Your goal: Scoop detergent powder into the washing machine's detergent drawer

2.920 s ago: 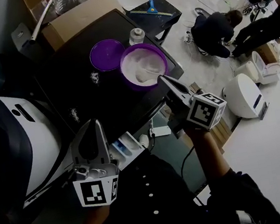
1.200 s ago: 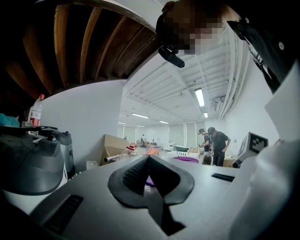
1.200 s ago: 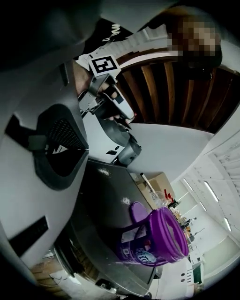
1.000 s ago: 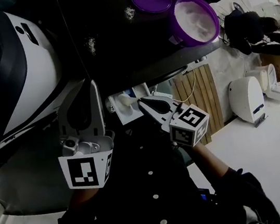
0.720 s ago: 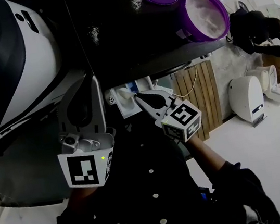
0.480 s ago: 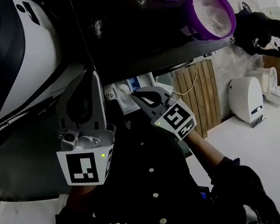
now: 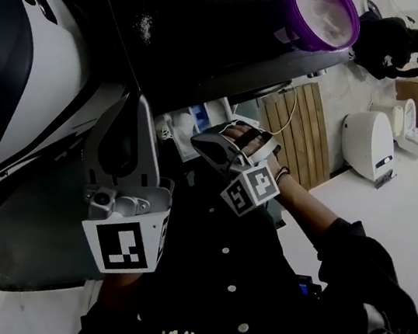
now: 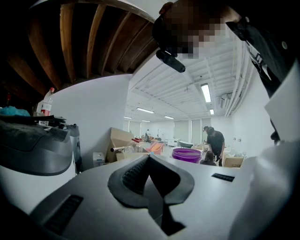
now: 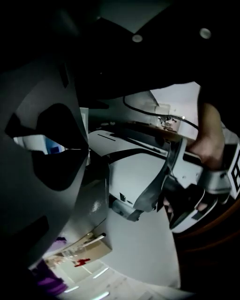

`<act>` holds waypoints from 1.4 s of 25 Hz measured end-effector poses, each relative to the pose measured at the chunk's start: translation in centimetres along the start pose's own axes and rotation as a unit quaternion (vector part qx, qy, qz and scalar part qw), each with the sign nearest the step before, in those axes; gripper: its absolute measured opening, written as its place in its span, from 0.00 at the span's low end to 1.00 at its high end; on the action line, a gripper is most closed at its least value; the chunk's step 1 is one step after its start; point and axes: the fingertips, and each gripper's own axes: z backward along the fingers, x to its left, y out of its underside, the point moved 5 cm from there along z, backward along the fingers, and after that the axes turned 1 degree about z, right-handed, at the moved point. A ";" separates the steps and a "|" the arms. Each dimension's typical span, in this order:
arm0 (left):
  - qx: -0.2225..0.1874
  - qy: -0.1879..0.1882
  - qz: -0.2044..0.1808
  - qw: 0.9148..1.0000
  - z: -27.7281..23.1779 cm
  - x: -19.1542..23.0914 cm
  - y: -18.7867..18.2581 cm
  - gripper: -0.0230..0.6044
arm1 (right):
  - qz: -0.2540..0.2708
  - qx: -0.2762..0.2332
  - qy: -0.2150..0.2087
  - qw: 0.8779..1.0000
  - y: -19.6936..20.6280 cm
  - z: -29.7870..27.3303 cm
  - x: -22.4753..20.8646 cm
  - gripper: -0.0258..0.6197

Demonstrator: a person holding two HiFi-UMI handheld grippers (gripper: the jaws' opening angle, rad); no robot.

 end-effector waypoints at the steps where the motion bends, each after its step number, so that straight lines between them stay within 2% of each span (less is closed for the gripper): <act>1: 0.000 0.000 -0.001 1.000 0.0 -0.1 0.0 0.06 | 0.031 0.003 0.001 1.000 0.1 -0.1 0.4 0.09; 3: 0.001 0.000 -0.002 1.000 0.1 -0.3 0.0 0.06 | 0.078 0.004 0.005 0.997 0.2 -0.1 0.9 0.09; 5: 0.002 0.000 -0.002 1.000 0.1 -0.4 0.0 0.06 | 0.101 0.002 0.008 0.995 0.1 0.0 1.1 0.09; 10: 0.004 0.002 -0.003 1.000 0.1 -0.8 0.0 0.06 | 0.095 -0.001 0.011 0.995 -0.2 0.2 0.6 0.09; 15: -0.016 0.008 -0.019 1.000 -0.1 -0.8 -0.5 0.06 | 0.120 -0.011 0.019 0.993 -0.8 0.7 0.5 0.09; 17: -0.019 0.009 -0.020 1.000 -0.2 -0.9 -0.7 0.06 | 0.095 -0.022 0.020 0.995 -1.3 1.2 0.0 0.09; 18: -0.019 0.009 -0.020 1.000 -0.3 -0.9 -0.8 0.06 | 0.066 -0.029 0.019 0.997 -1.5 1.4 -0.4 0.09; 20: -0.018 0.010 -0.021 1.000 -0.2 -1.0 -1.0 0.06 | -0.024 -0.044 0.012 0.999 -1.7 1.9 -1.2 0.09; 21: -0.020 0.010 -0.021 1.000 -0.2 -1.0 -1.2 0.06 | -0.079 -0.051 0.006 0.996 -1.7 2.1 -1.6 0.09; 23: -0.026 0.011 -0.023 0.999 -0.2 -1.1 -1.6 0.06 | -0.196 -0.064 -0.002 0.979 -1.3 2.5 -2.6 0.09; 25: -0.033 0.013 -0.026 0.999 -0.3 -1.0 -2.1 0.06 | -0.295 -0.077 -0.002 0.953 -0.8 3.1 -3.7 0.09; 27: -0.039 0.015 -0.028 0.999 -0.4 -1.1 -2.6 0.06 | -0.370 -0.088 0.003 0.925 -0.4 3.6 -4.5 0.09; 30: -0.044 0.020 -0.032 0.998 -0.6 -1.3 -3.2 0.06 | -0.445 -0.094 0.003 0.890 -0.3 4.8 -5.5 0.09; 33: -0.051 0.025 -0.033 0.998 -0.6 -1.5 -3.9 0.06 | -0.493 -0.107 0.005 0.864 -1.3 6.4 -6.9 0.09; 35: -0.059 0.028 -0.031 0.997 -0.7 -1.7 -4.5 0.06 | -0.511 -0.120 0.008 0.851 -2.0 7.6 -8.0 0.09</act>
